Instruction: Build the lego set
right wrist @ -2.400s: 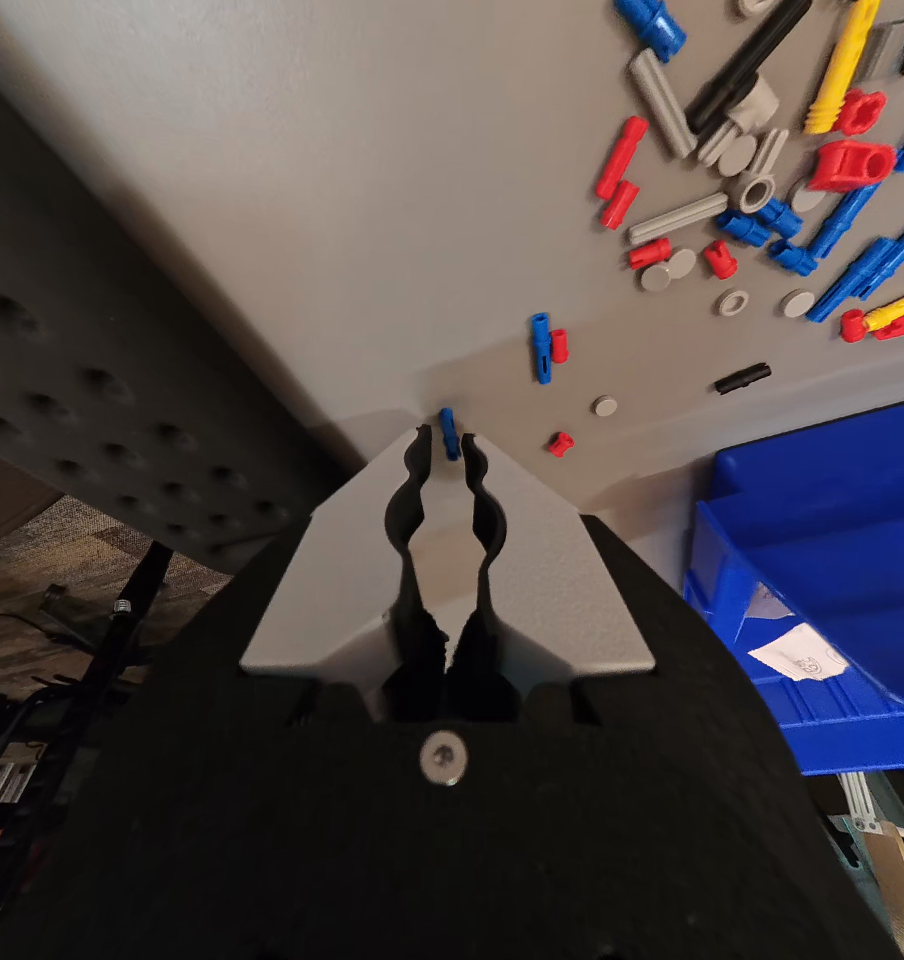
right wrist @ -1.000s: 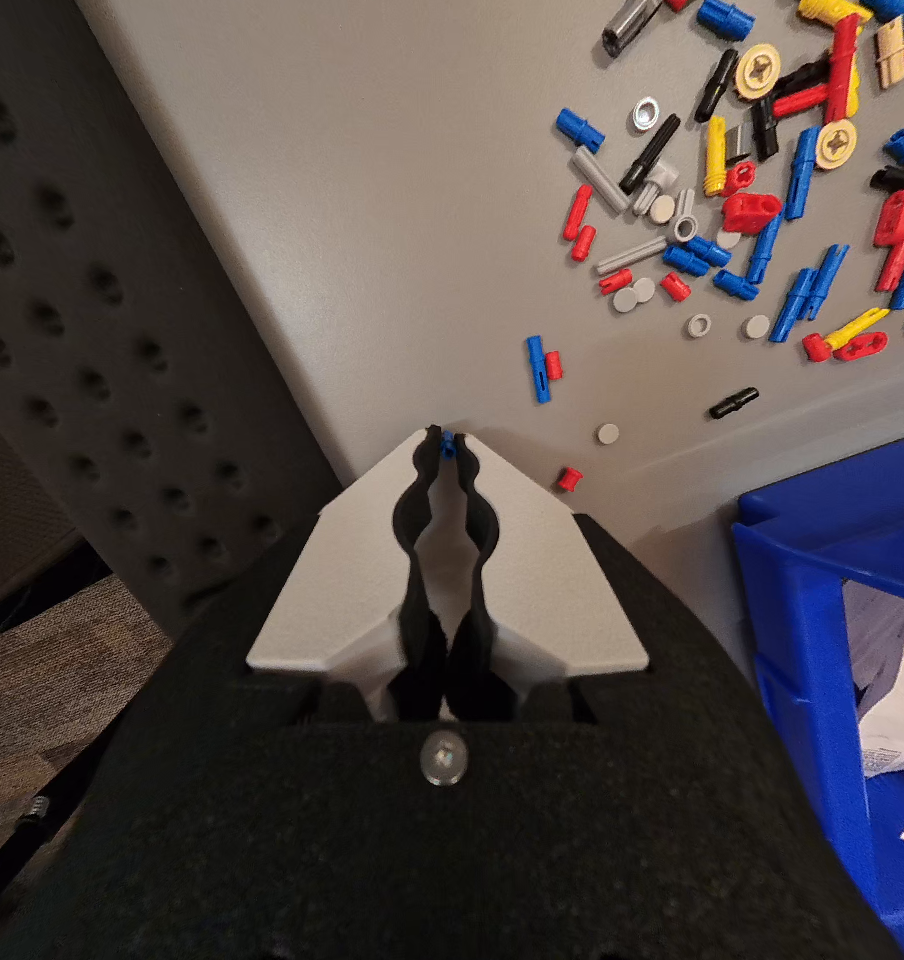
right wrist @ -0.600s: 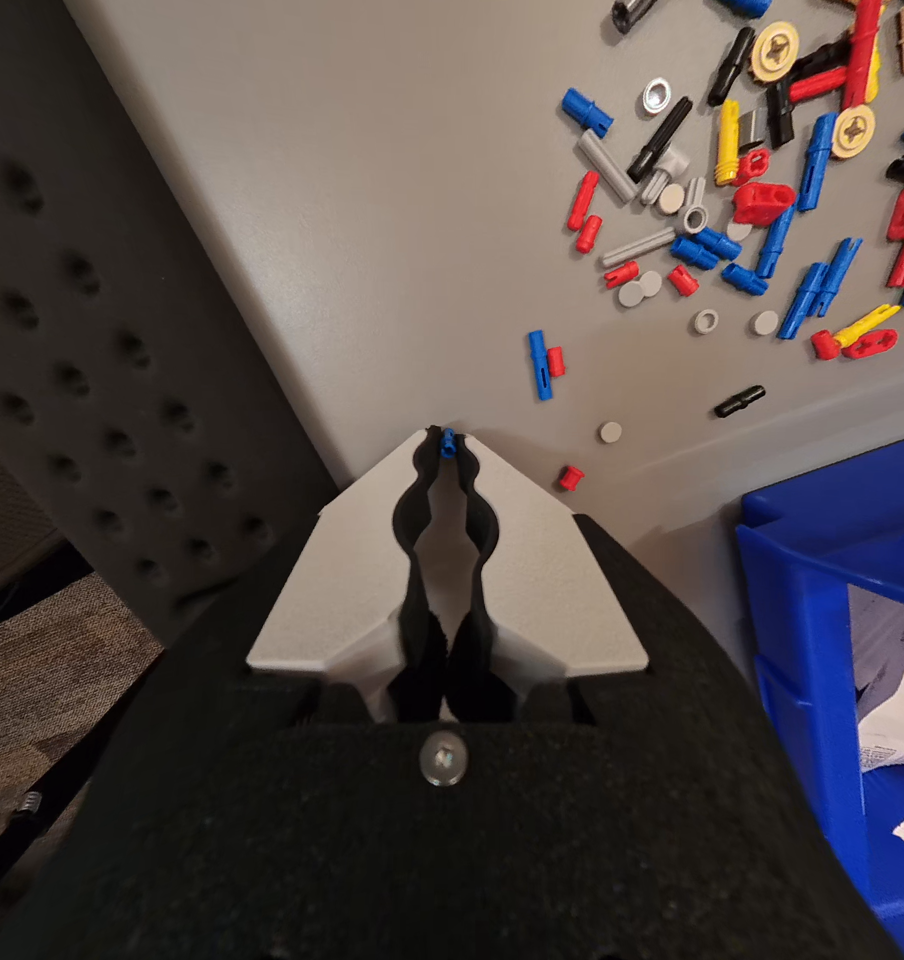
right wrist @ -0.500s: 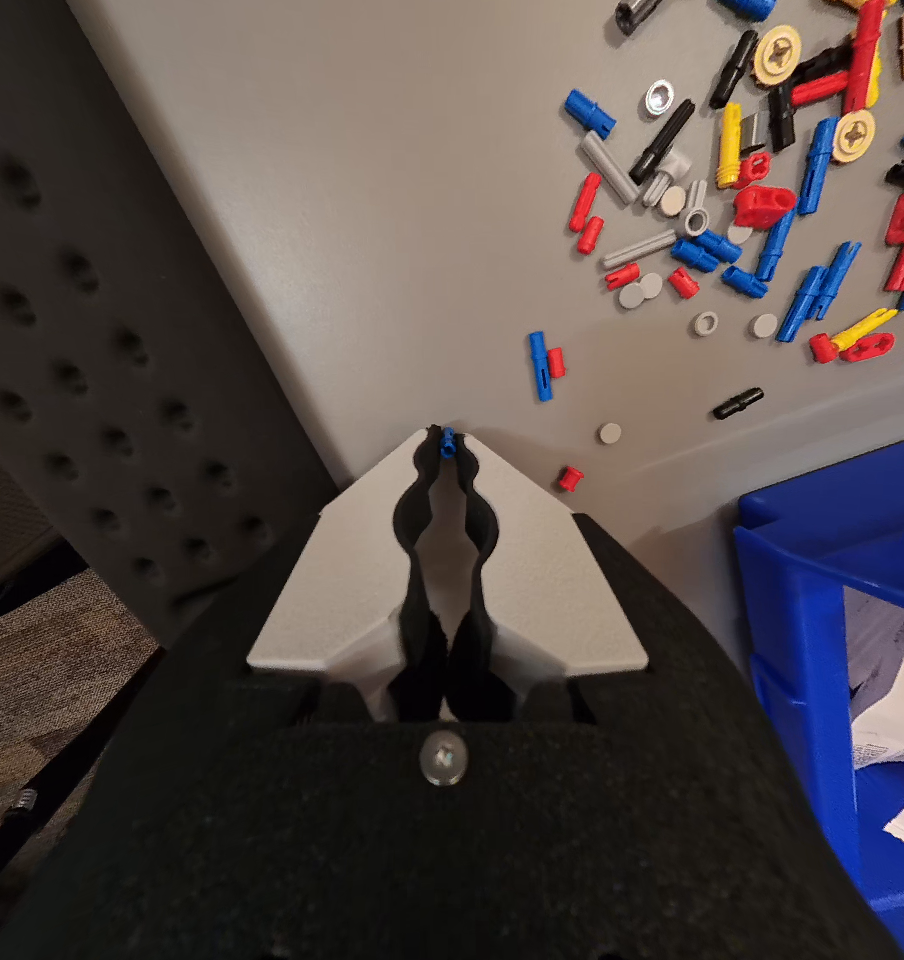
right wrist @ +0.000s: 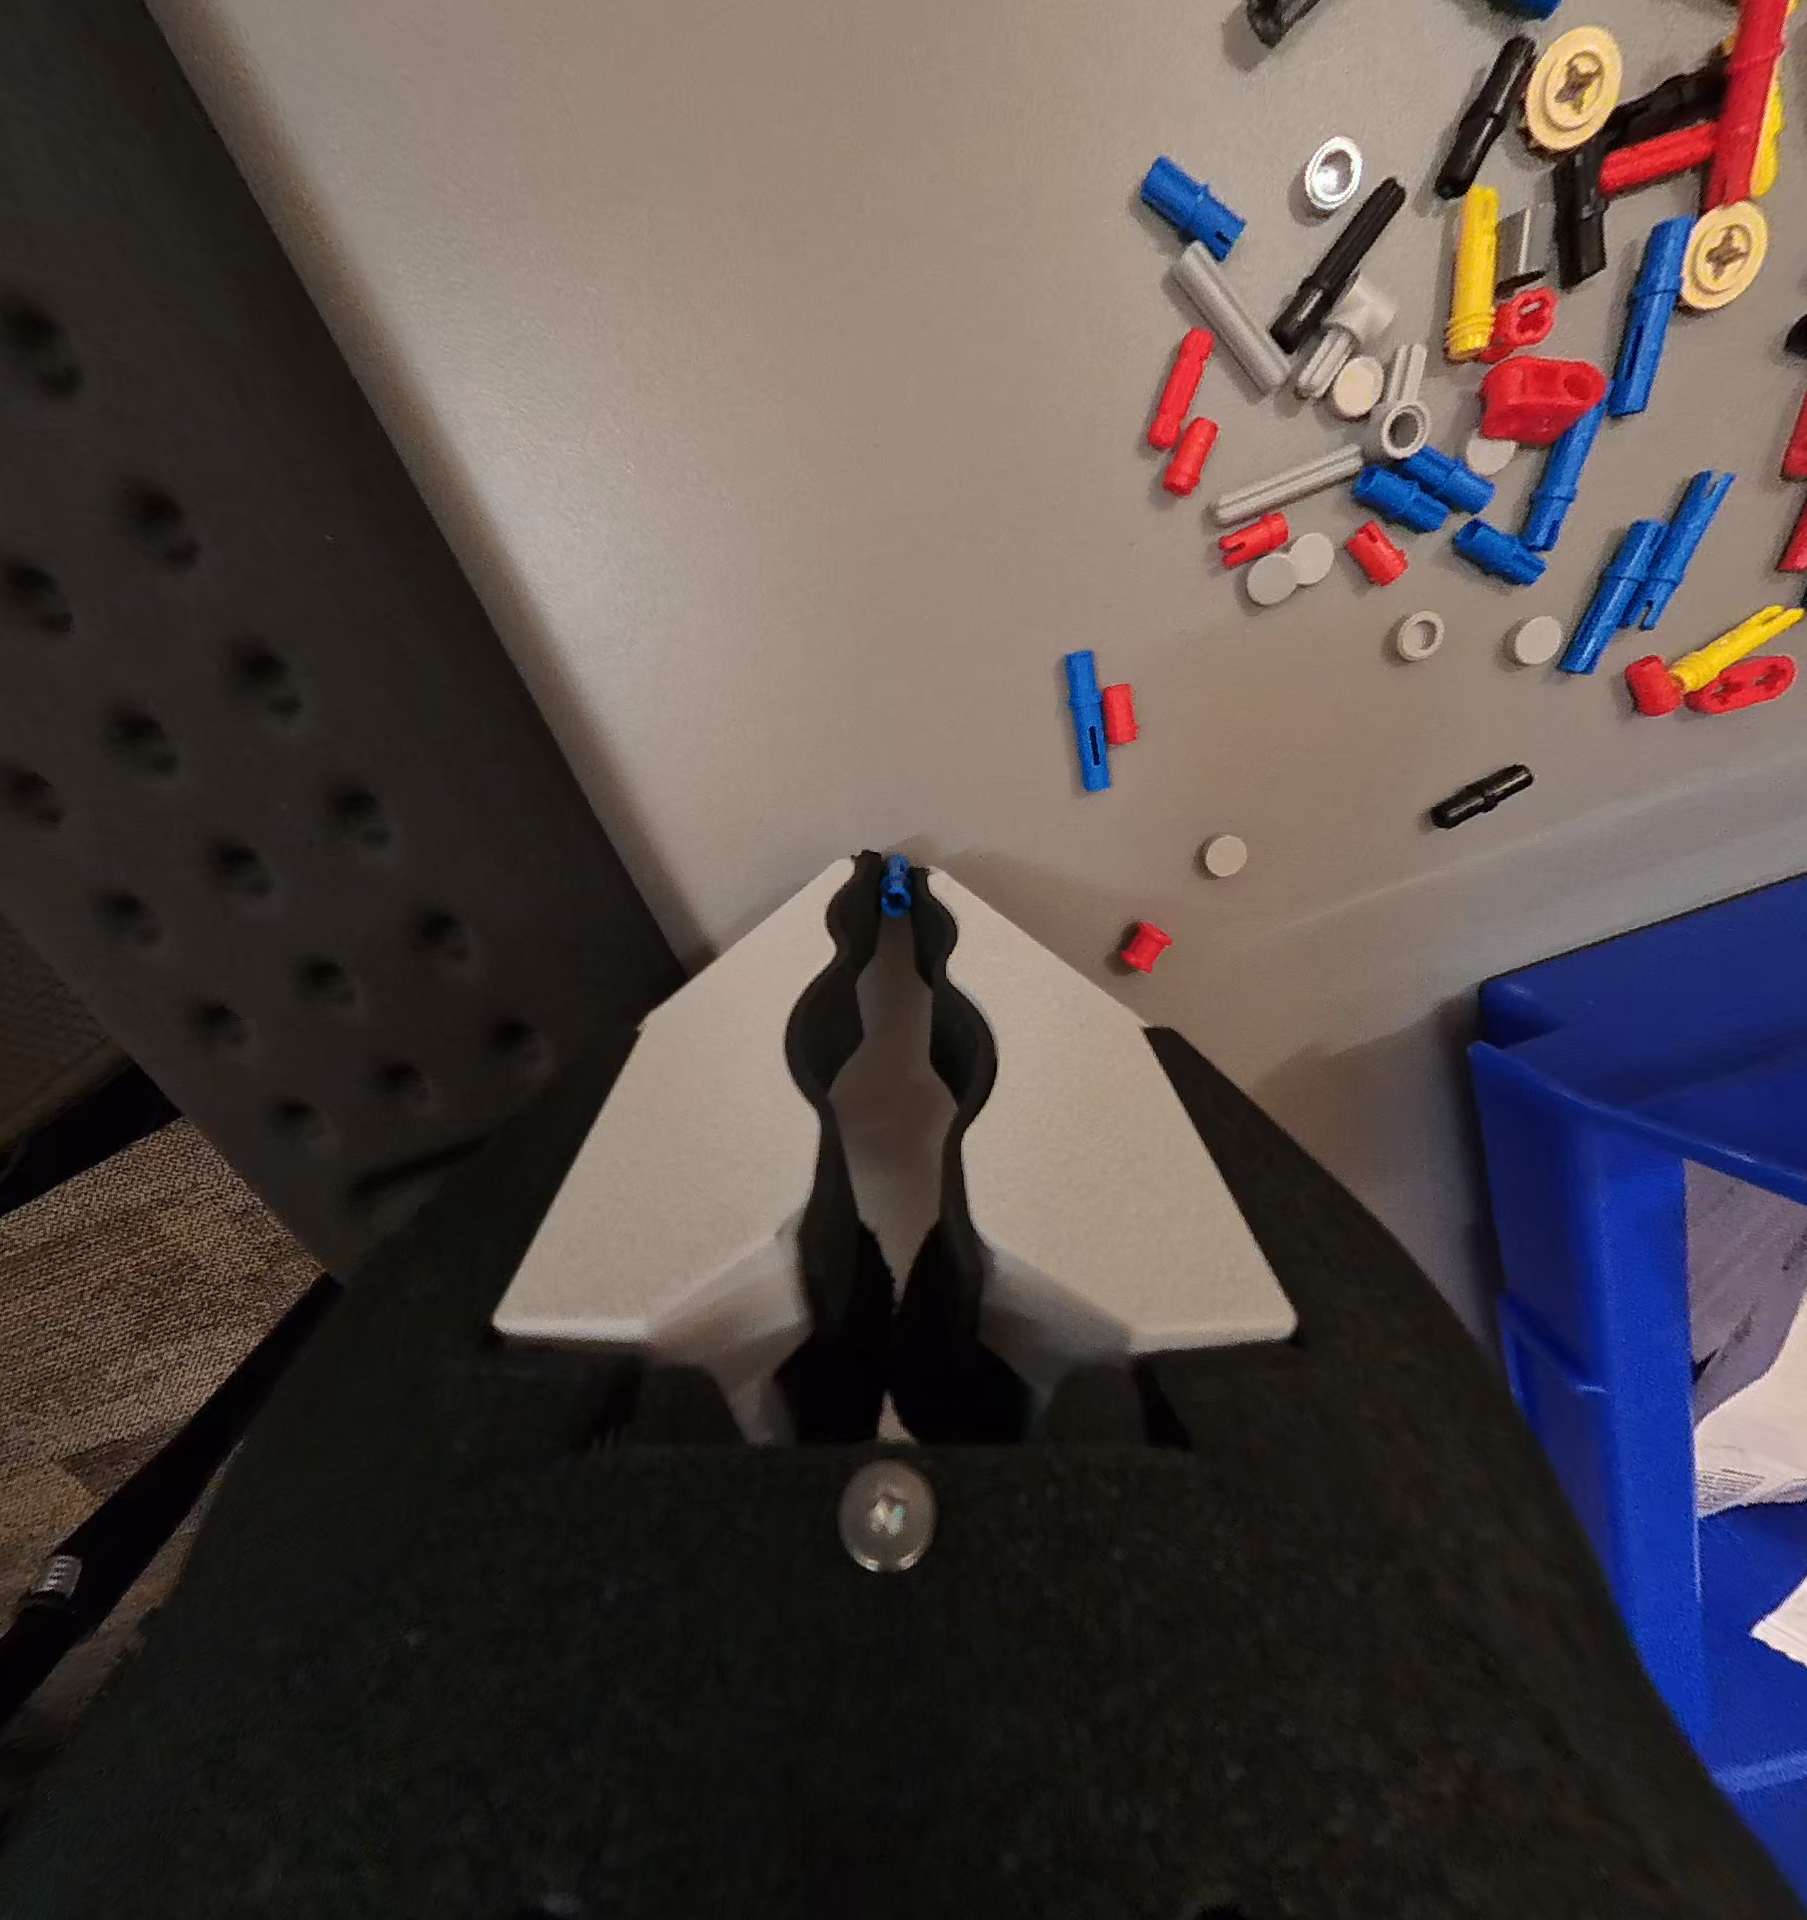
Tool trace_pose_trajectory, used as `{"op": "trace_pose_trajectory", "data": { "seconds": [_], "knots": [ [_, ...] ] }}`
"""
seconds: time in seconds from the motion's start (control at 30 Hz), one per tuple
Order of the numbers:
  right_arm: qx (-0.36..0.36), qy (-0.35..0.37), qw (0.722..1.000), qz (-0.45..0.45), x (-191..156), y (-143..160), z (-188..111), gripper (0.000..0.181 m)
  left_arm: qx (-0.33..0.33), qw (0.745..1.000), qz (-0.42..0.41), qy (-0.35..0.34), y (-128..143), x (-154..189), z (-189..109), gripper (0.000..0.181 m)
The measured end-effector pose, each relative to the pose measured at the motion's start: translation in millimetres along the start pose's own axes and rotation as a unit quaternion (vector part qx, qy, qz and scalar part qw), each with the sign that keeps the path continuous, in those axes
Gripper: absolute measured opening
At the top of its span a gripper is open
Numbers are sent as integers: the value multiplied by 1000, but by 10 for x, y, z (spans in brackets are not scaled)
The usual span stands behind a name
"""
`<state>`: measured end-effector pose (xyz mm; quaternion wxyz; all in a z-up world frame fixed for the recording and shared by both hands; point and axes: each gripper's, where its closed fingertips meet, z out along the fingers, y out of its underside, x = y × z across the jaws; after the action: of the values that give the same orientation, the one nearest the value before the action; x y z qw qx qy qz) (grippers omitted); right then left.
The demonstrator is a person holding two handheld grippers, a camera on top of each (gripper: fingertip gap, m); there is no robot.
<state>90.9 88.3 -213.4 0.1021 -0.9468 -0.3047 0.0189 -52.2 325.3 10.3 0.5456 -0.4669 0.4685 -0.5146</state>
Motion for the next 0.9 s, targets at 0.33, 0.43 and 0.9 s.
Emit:
{"op": "trace_pose_trajectory", "data": {
  "seconds": [0.33,0.43,0.9],
  "knots": [
    [-4,-2,1000,-2,-18,8,-3,9,0,1000,0,1,3,3,2,7],
    [-4,1,1000,-4,-15,8,-15,8,-1,1000,0,1,5,5,3,7],
    [72,40,997,-7,46,-421,-243,5,-6,1000,0,12,29,45,15,6]
  ]
}}
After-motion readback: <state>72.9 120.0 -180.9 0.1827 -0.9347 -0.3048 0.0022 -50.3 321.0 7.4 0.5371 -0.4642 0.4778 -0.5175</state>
